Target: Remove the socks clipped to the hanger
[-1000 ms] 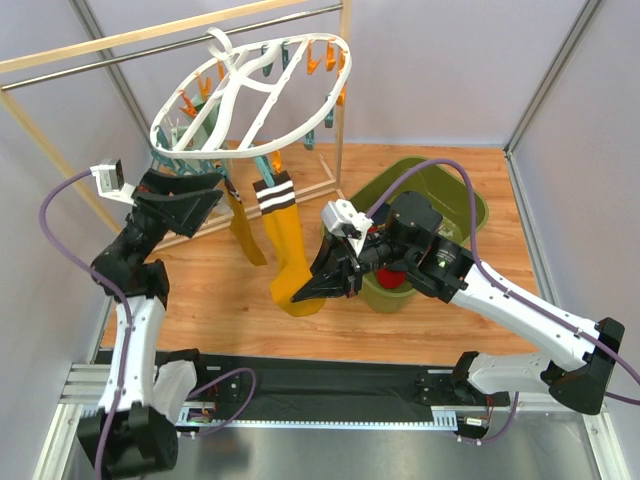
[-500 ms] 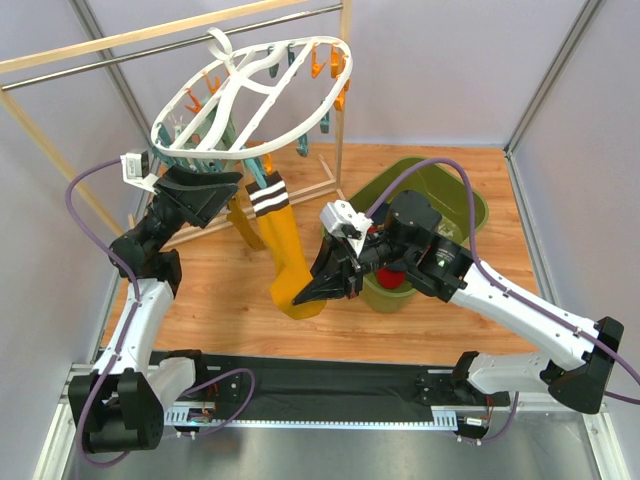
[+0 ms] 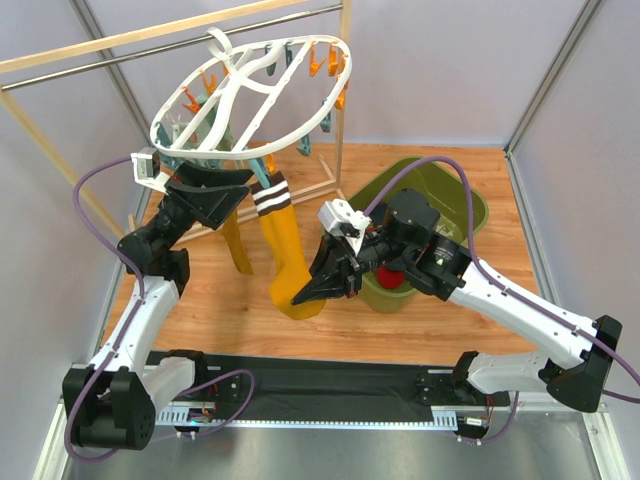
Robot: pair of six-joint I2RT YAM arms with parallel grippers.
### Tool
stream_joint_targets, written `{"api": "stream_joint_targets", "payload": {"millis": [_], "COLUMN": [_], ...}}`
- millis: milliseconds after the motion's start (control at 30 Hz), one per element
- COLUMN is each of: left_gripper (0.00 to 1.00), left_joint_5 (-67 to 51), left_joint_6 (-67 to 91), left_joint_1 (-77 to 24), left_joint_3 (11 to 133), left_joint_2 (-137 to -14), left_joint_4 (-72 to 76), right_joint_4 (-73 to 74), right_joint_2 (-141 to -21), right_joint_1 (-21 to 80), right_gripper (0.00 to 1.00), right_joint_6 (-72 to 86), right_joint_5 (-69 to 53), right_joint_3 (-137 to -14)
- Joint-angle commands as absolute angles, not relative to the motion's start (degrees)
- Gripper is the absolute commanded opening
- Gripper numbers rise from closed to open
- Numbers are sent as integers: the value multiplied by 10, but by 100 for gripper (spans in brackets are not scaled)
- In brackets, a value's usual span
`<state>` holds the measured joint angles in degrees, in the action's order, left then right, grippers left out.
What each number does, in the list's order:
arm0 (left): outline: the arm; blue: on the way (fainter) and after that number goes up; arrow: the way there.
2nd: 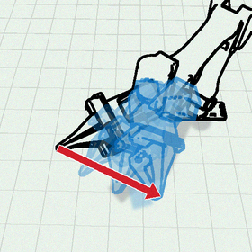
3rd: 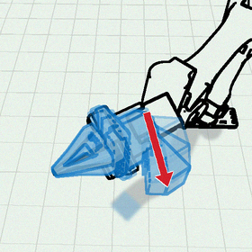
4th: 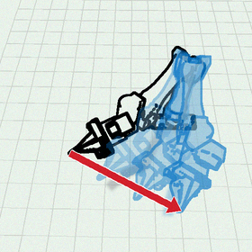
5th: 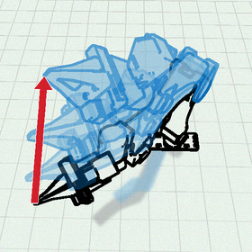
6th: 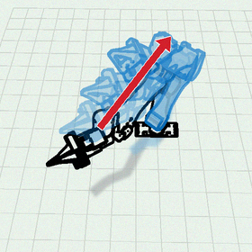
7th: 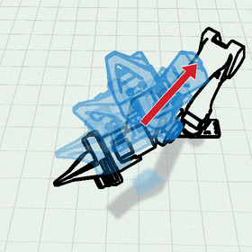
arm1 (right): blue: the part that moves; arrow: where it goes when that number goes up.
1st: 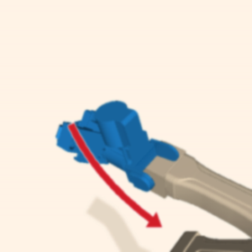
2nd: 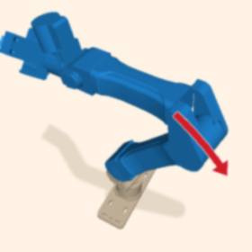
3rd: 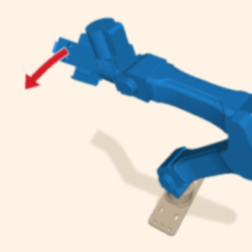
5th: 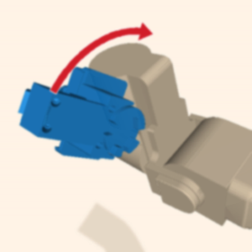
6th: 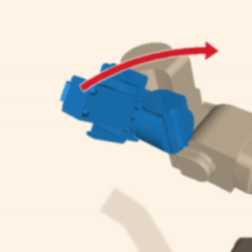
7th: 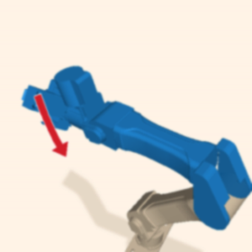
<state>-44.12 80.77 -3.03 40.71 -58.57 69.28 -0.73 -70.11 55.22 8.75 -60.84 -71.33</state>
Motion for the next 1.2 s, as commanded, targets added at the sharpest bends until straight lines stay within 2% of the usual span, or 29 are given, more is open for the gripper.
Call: {"api": "stream_joint_targets", "payload": {"millis": [0,500,800,1167], "left_gripper": [88,87,86,84], "left_joint_5": [-411,-418,-413,-403], "left_joint_6": [799,813,811,802], "left_joint_1": [-35,-60,-60,-61], "left_joint_3": [427,474,463,429], "left_joint_2": [-606,-646,-596,-503], "left_joint_4": [780,808,779,658], "right_joint_4": [-14,-13,-102,-73], "right_joint_2": [-700,-711,-694,-708], "right_joint_1": [558,576,584,584], "right_gripper": [0,0,0,0], "right_joint_6": [97,98,164,130], "right_joint_5": [-627,-641,-675,-658], "right_joint_3": [-741,-754,-739,-726]}}
